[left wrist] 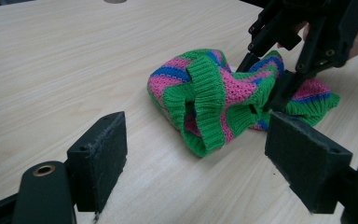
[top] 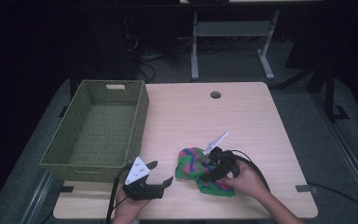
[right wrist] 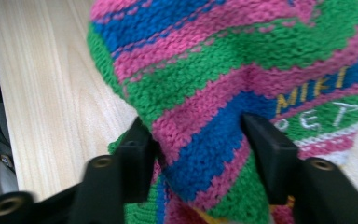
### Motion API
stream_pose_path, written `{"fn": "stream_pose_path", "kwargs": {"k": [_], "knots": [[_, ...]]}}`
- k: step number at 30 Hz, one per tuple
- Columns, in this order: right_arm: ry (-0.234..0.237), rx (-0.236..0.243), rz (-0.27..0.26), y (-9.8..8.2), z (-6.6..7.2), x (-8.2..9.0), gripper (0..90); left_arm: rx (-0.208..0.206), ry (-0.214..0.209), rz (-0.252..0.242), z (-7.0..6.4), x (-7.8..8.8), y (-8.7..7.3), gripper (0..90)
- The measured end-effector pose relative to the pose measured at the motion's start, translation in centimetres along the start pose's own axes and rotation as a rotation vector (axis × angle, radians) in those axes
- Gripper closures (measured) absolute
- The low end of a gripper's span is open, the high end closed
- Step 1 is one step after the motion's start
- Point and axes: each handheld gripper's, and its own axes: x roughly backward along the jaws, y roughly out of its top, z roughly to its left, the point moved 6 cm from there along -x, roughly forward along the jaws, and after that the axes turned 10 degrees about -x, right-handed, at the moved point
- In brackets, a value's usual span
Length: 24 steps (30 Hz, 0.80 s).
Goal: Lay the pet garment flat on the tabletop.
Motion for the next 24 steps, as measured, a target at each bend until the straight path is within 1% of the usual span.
{"fn": "stream_pose_path", "kwargs": {"k": [1, 3, 5, 6, 8, 9, 12, 14, 16, 17, 18, 19, 21, 24], "knots": [[0.000, 0.000, 0.000, 0.0, 0.0, 0.0, 41.8, 0.000, 0.000, 0.000, 0.0, 0.0, 0.0, 20.6], [-0.018, 0.016, 0.007, -0.1, 0.2, 0.0, 38.8, -0.003, 0.003, -0.005, 0.0, 0.0, 0.1, 20.5], [-0.035, 0.041, 0.011, -0.2, 0.5, -0.1, 36.6, -0.005, 0.001, -0.005, -0.1, 0.0, 0.1, 20.6], [-0.031, 0.050, 0.015, -0.3, 0.6, 0.0, 35.7, -0.005, 0.000, -0.003, -0.1, 0.0, 0.1, 20.6], [-0.025, 0.048, 0.017, -0.3, 0.7, 0.1, 35.7, -0.004, 0.000, -0.006, -0.1, 0.0, 0.1, 20.6], [-0.021, 0.044, 0.011, -0.3, 0.8, 0.3, 35.7, -0.001, 0.000, -0.006, -0.1, 0.0, 0.1, 20.6], [-0.030, 0.070, -0.019, -0.2, 1.2, 1.2, 35.6, 0.000, 0.001, 0.001, 0.0, 0.0, 0.0, 20.6], [-0.031, 0.068, -0.029, -0.1, 1.4, 1.5, 35.6, -0.001, 0.001, 0.000, 0.0, 0.0, 0.0, 20.6], [-0.046, 0.081, -0.040, 0.2, 1.4, 2.0, 35.9, -0.001, 0.001, 0.001, 0.0, 0.0, 0.0, 20.5], [-0.046, 0.088, -0.060, 0.5, 1.6, 2.7, 36.4, -0.002, 0.001, -0.003, -0.1, -0.1, 0.0, 20.5], [-0.046, 0.088, -0.060, 0.5, 1.6, 2.7, 36.4, -0.002, 0.001, -0.003, -0.1, -0.1, 0.0, 20.5], [-0.049, 0.104, -0.077, 0.9, 1.9, 3.2, 36.7, -0.001, 0.001, -0.003, -0.1, -0.1, 0.0, 20.6], [-0.048, 0.122, -0.089, 1.3, 2.4, 3.6, 38.2, -0.001, 0.000, 0.000, -0.1, -0.1, 0.0, 20.5], [-0.024, 0.140, -0.106, 1.9, 3.6, 4.0, 39.3, -0.005, -0.002, 0.000, 0.0, -0.1, 0.0, 20.6]]}}
